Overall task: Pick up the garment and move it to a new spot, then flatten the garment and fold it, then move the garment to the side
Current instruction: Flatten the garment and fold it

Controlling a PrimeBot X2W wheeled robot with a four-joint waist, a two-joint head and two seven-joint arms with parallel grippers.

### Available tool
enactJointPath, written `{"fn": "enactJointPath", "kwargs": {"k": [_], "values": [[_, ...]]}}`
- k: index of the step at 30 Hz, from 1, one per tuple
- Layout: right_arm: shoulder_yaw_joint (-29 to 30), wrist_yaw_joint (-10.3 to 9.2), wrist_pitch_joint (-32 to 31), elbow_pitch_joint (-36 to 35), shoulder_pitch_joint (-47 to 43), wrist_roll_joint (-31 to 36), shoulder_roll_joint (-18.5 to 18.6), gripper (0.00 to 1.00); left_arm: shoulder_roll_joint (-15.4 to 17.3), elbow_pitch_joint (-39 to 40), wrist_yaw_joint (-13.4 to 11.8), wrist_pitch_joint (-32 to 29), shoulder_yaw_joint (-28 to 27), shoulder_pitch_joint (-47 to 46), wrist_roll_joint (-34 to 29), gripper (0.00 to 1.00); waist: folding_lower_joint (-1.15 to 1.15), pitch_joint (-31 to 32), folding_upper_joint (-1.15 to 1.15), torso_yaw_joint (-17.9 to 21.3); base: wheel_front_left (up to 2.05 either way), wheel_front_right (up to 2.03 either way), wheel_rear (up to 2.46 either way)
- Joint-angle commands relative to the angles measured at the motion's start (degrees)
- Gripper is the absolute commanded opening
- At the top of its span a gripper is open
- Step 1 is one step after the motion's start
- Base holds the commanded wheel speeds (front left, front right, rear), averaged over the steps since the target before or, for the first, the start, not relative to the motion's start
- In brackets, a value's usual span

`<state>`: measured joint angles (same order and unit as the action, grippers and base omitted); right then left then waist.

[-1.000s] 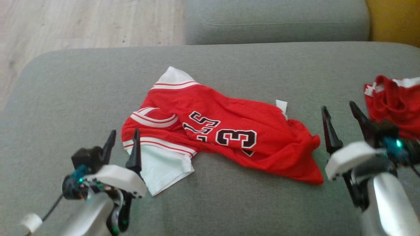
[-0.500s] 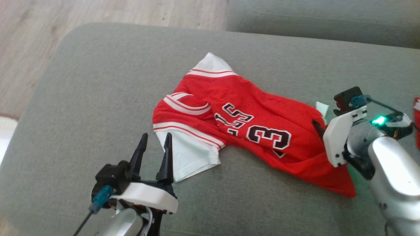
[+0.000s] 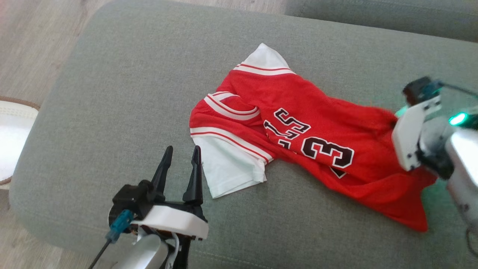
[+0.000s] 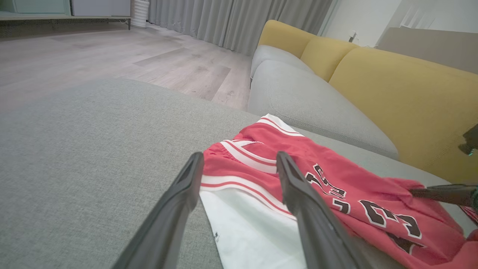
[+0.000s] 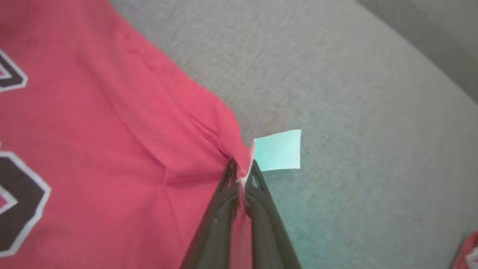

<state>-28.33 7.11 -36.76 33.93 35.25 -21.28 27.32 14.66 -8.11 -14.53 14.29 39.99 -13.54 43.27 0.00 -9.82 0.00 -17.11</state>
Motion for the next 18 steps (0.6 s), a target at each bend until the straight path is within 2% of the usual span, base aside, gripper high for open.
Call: {"fn": "enactJointPath", "kwargs": {"k": [1,5,11,18], "values": [[0.2,0.37,1.1,-1.4,3.0,0.4,1.7,0.00,0.2,2.0,0.4,0.7,-2.7,-0.8,-0.6,1.00,0.00,-0.3,0.00,0.0,0.00,0.00,0.00],[2.3,0.37,4.2,0.7,7.2,3.0,3.0,0.00,-0.5,2.2,0.9,0.7,-3.3,-0.9,-1.3,1.00,0.00,-1.4,0.00,-0.3,0.00,0.00,0.00],[4.4,0.37,8.7,4.8,14.0,10.6,5.2,0.00,-1.9,2.5,2.2,0.7,-3.5,-1.7,-2.6,1.00,0.00,-3.8,0.00,-2.4,0.00,0.00,0.00],[7.0,0.37,15.5,10.7,22.1,21.1,5.1,0.00,-3.6,2.6,3.5,0.7,-3.8,-2.4,-4.3,1.00,0.00,-6.9,0.00,-5.0,0.00,0.00,0.00]]}}
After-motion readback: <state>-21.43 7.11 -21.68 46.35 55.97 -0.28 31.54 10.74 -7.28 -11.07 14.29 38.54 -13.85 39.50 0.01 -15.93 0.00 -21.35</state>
